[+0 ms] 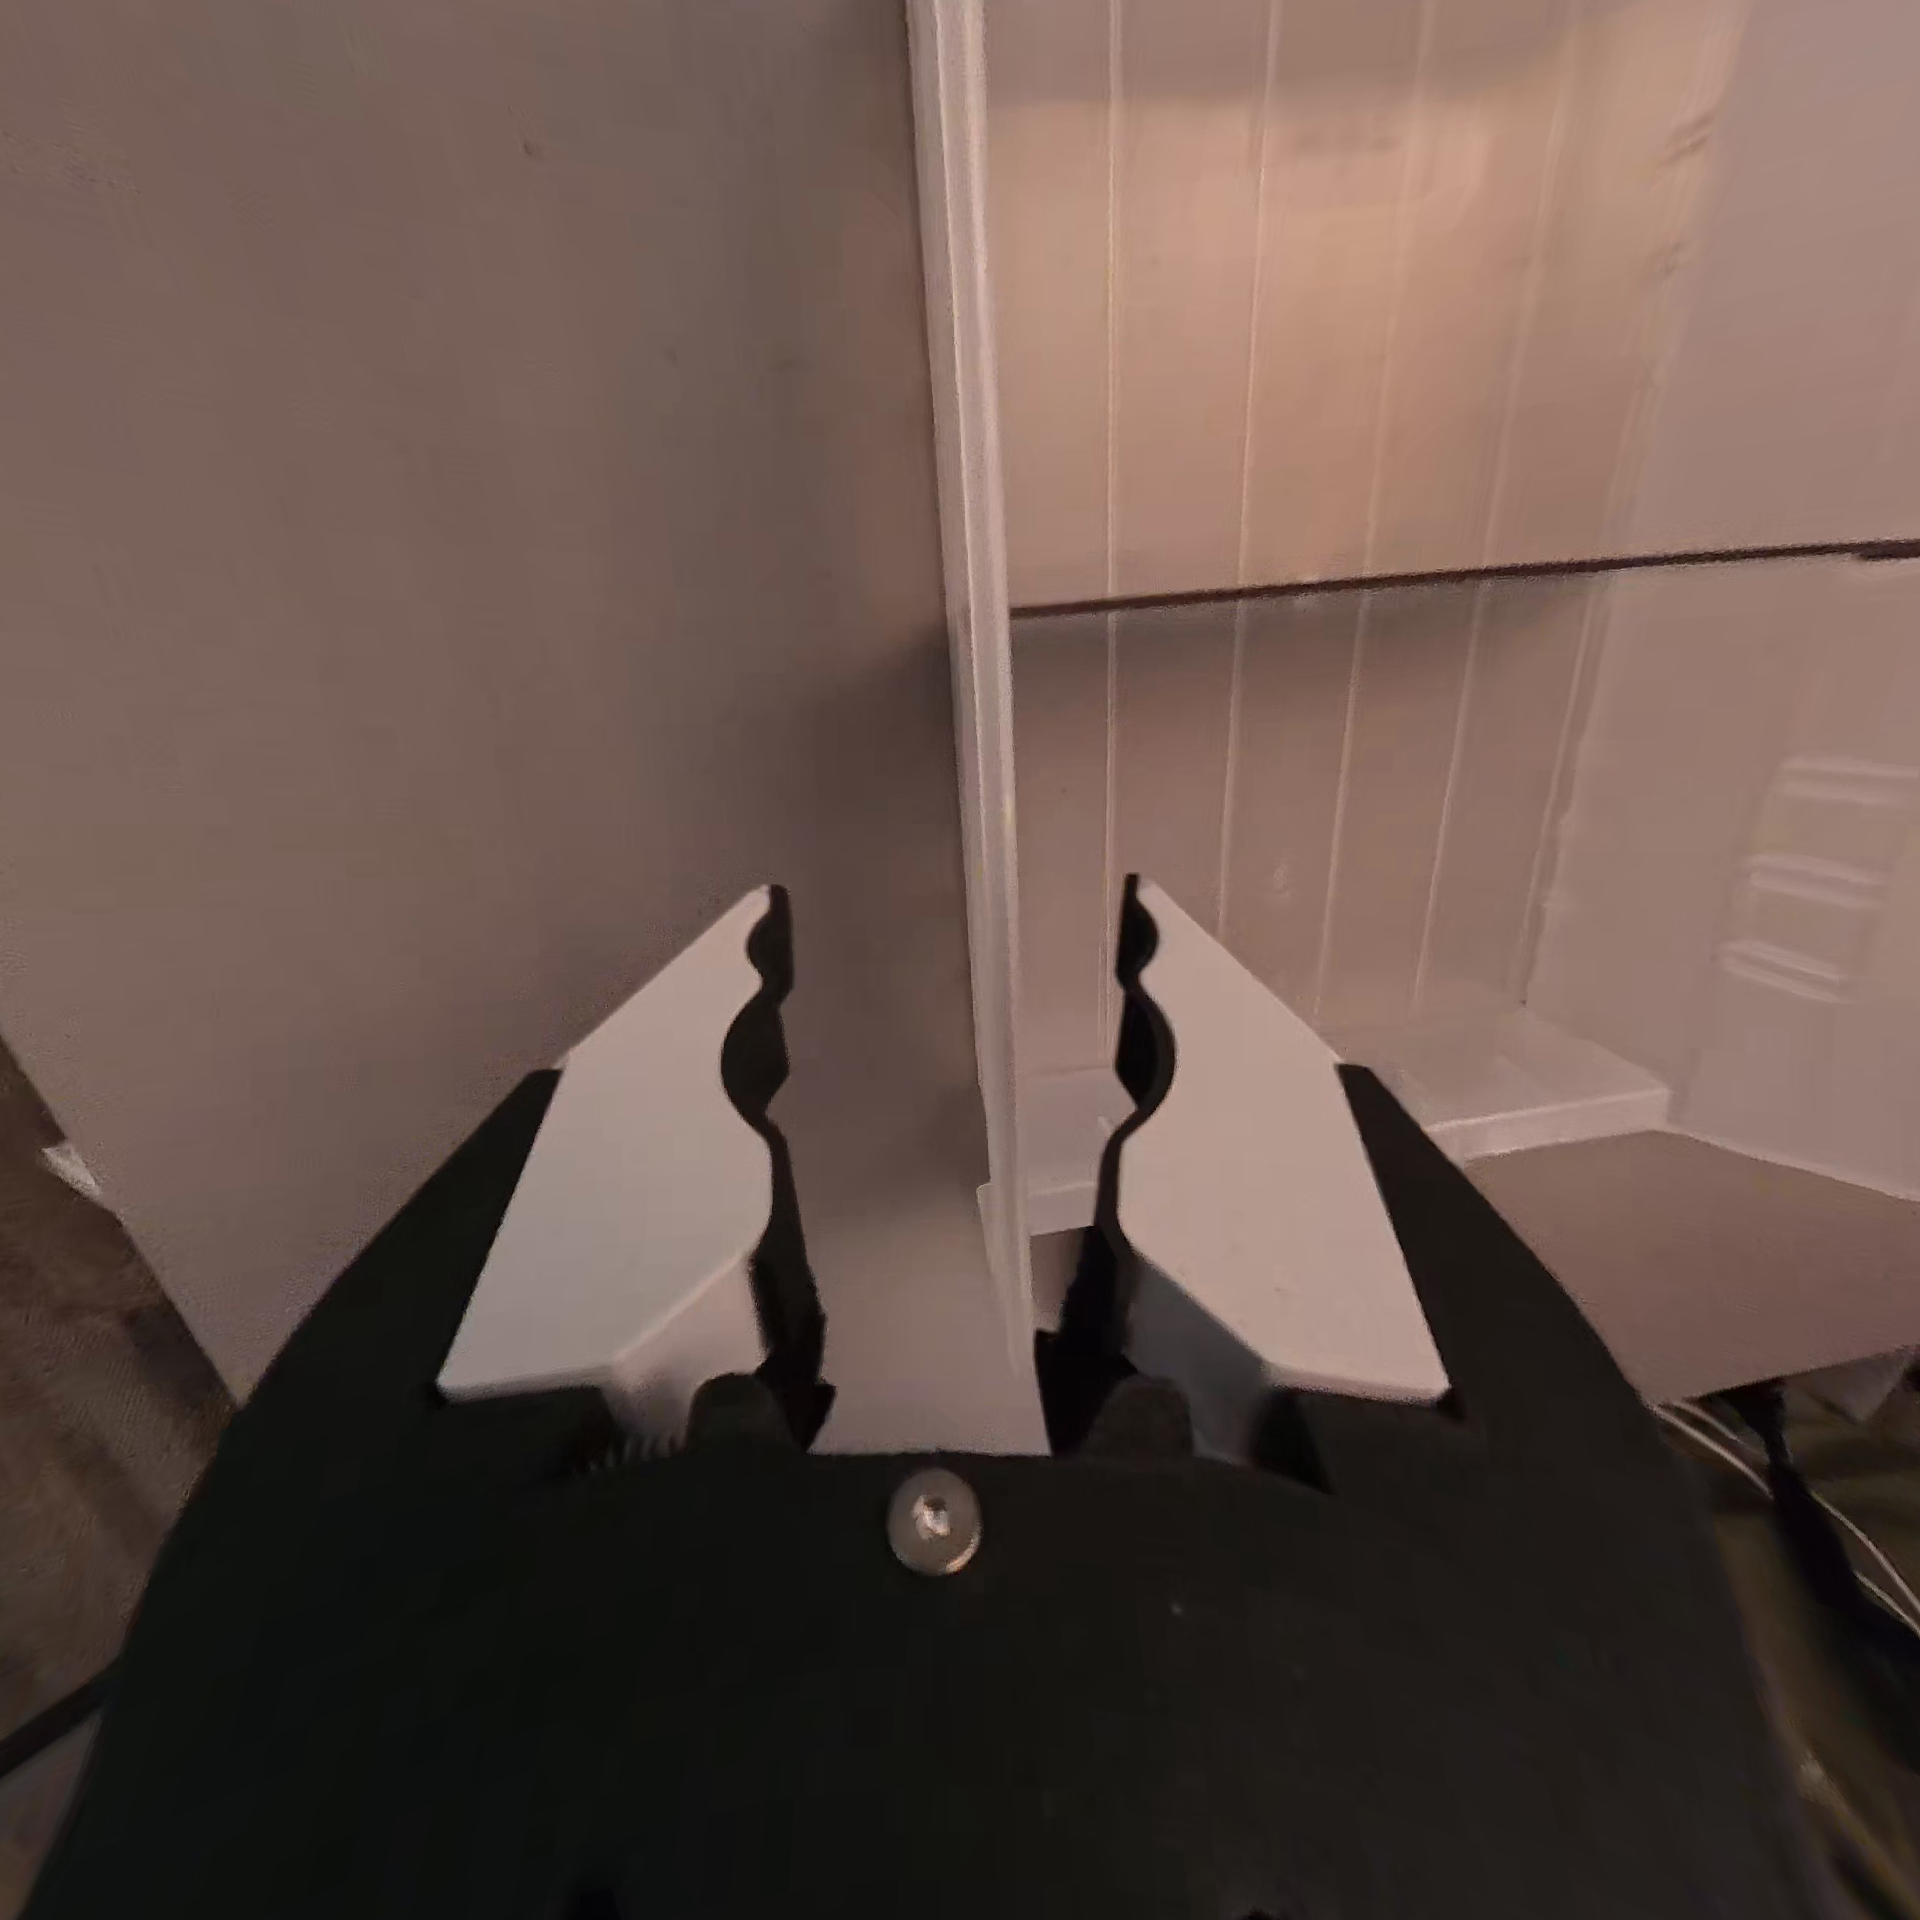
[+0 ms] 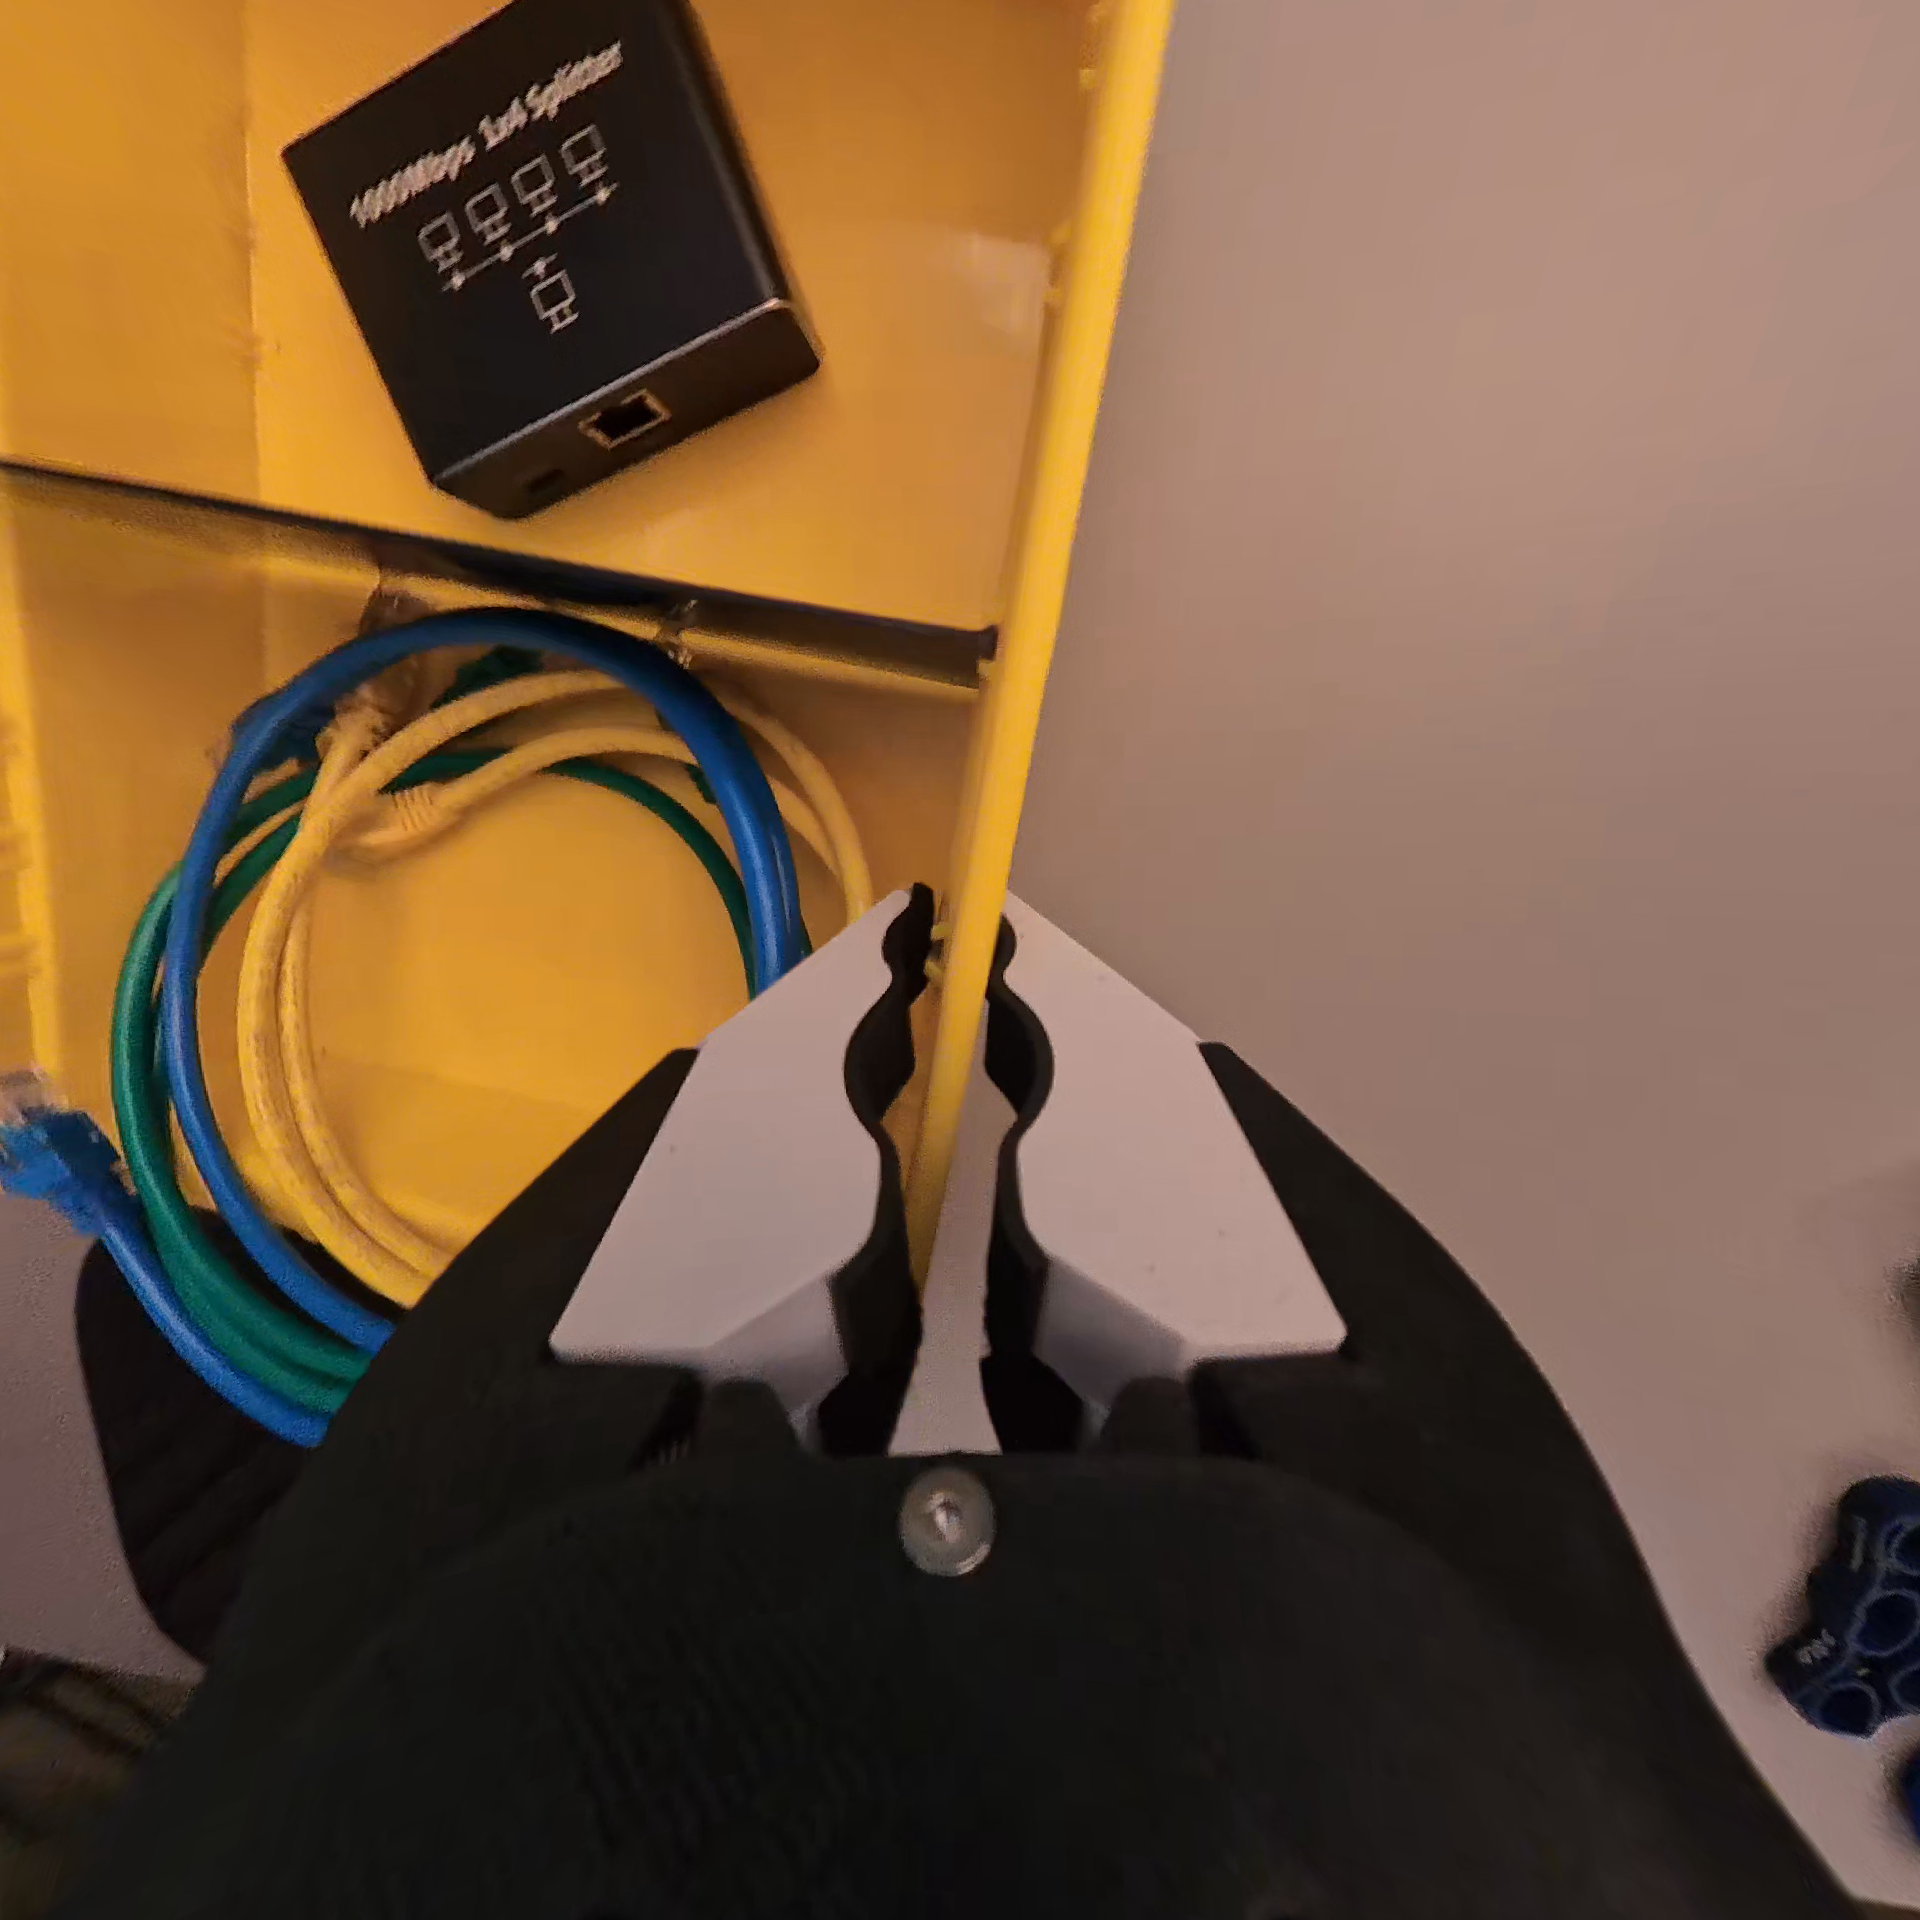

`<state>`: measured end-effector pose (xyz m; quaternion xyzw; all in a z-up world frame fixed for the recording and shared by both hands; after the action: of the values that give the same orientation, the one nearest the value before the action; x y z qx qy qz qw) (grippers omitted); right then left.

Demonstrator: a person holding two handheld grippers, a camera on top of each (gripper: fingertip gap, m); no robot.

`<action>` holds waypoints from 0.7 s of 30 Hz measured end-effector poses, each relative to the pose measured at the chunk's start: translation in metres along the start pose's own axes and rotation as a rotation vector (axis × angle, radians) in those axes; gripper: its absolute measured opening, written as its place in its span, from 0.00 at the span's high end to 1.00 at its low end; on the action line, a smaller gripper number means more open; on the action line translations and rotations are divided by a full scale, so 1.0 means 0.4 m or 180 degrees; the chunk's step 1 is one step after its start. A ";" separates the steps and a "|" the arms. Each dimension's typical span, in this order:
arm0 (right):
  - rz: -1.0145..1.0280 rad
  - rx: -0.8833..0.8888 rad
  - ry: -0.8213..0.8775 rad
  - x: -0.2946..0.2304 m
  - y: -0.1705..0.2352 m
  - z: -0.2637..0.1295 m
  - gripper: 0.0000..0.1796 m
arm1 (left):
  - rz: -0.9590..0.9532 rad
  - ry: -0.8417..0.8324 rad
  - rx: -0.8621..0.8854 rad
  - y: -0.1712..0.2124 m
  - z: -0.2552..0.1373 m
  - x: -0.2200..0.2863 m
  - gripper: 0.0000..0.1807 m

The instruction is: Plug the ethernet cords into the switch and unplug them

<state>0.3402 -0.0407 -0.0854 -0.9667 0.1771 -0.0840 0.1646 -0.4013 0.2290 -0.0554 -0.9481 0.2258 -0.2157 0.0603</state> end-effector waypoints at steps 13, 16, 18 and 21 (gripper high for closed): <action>-0.0991 -0.0623 -0.0101 -0.313 -0.036 -0.031 0.96 | 0.0138 -0.0394 -0.1170 0.033 0.098 0.063 0.92; -0.1329 -0.0729 -0.0126 -0.398 -0.026 -0.042 0.94 | 0.0390 -0.0390 -0.1322 0.022 0.129 0.128 0.93; -0.1495 -0.0712 -0.0126 -0.436 -0.027 -0.047 0.93 | 0.0612 -0.0379 -0.1351 0.008 0.153 0.171 0.89; -0.1633 -0.0661 -0.0110 -0.457 -0.034 -0.052 0.91 | 0.0748 -0.0414 -0.1422 0.005 0.171 0.213 0.85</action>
<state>0.1711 0.0328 -0.0803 -0.9929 -0.0686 -0.0877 0.0409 -0.3036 0.1897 -0.0851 -0.9170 0.3720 -0.0906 -0.1116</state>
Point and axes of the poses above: each gripper's, where its closed fingertips meet, z out along the fingers, y out of its underside, x = y × z across the jaws, the point moved 4 cm from there along -z, back along the fingers, and after that the axes turned 14 degrees about y, right-handed, at the moved point
